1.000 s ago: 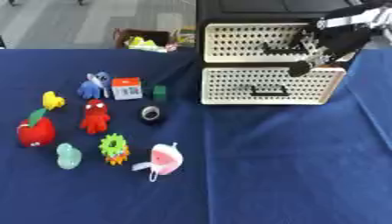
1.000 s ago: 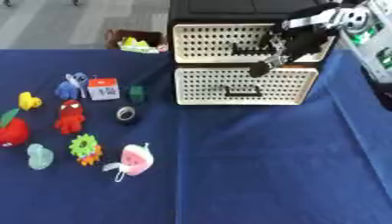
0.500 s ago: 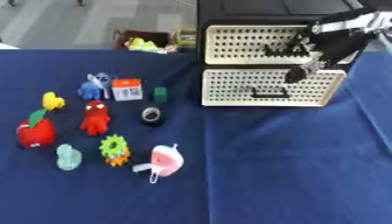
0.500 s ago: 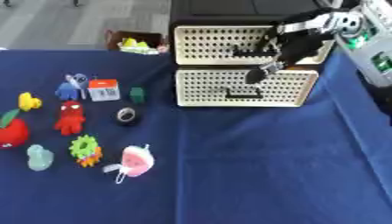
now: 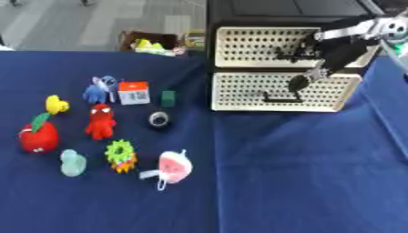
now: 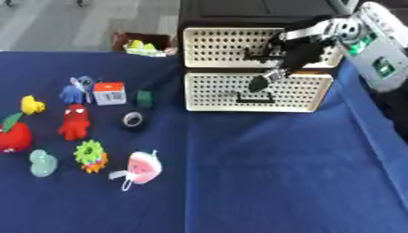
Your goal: Pick up objects from table and place into drawer.
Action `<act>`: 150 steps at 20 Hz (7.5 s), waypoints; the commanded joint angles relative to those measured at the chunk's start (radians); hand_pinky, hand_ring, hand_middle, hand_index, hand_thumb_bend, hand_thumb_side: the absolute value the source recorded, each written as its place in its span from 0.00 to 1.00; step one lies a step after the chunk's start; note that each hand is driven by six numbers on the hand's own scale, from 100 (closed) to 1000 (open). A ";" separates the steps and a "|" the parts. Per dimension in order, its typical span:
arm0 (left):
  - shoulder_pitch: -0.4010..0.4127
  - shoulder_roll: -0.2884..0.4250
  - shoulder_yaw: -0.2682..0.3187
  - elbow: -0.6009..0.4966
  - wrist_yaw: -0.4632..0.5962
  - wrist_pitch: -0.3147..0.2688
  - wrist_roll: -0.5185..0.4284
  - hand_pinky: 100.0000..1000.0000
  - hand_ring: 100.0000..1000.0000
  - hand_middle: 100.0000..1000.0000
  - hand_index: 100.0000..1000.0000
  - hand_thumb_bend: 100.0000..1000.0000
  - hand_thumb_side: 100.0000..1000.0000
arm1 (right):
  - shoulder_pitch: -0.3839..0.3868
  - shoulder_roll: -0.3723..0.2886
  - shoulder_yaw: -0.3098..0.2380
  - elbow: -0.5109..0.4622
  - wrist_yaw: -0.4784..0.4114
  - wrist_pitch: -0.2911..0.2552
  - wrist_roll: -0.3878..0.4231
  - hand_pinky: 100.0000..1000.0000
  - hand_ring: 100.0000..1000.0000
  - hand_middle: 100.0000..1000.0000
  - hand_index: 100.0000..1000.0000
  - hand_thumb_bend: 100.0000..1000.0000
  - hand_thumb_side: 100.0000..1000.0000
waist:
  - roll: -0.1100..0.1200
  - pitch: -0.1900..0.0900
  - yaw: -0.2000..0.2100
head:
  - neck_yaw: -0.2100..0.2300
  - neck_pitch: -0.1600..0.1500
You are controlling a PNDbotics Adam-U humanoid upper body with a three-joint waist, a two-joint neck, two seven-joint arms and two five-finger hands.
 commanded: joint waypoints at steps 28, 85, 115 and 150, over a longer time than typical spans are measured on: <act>-0.006 0.017 0.015 -0.014 0.006 0.001 -0.007 0.62 0.62 0.66 0.87 0.00 1.00 | 0.092 -0.119 0.007 -0.219 -0.095 0.061 0.001 0.00 0.00 0.00 0.81 0.90 0.81 | 0.000 -0.017 -0.006 | 0.000 -0.014; -0.002 0.014 0.021 -0.014 0.019 -0.002 -0.010 0.62 0.62 0.66 0.86 0.00 1.00 | 0.272 -0.271 0.048 -0.560 -0.312 0.205 0.001 0.00 0.00 0.00 0.85 0.89 0.83 | 0.001 -0.025 -0.018 | 0.005 -0.018; 0.004 0.012 0.025 -0.014 0.018 -0.001 -0.010 0.62 0.63 0.66 0.88 0.00 0.99 | 0.328 -0.314 -0.013 -0.691 -0.217 0.216 0.001 0.00 0.00 0.00 0.95 0.80 1.00 | 0.010 -0.027 -0.024 | 0.011 -0.013; -0.015 0.111 0.009 -0.014 -0.116 0.034 0.001 0.60 0.60 0.65 0.87 0.00 0.89 | 0.104 -0.174 -0.574 -0.752 -0.085 0.326 -0.267 0.52 0.39 0.33 0.74 0.05 1.00 | 0.043 -0.002 -0.051 | 0.103 0.041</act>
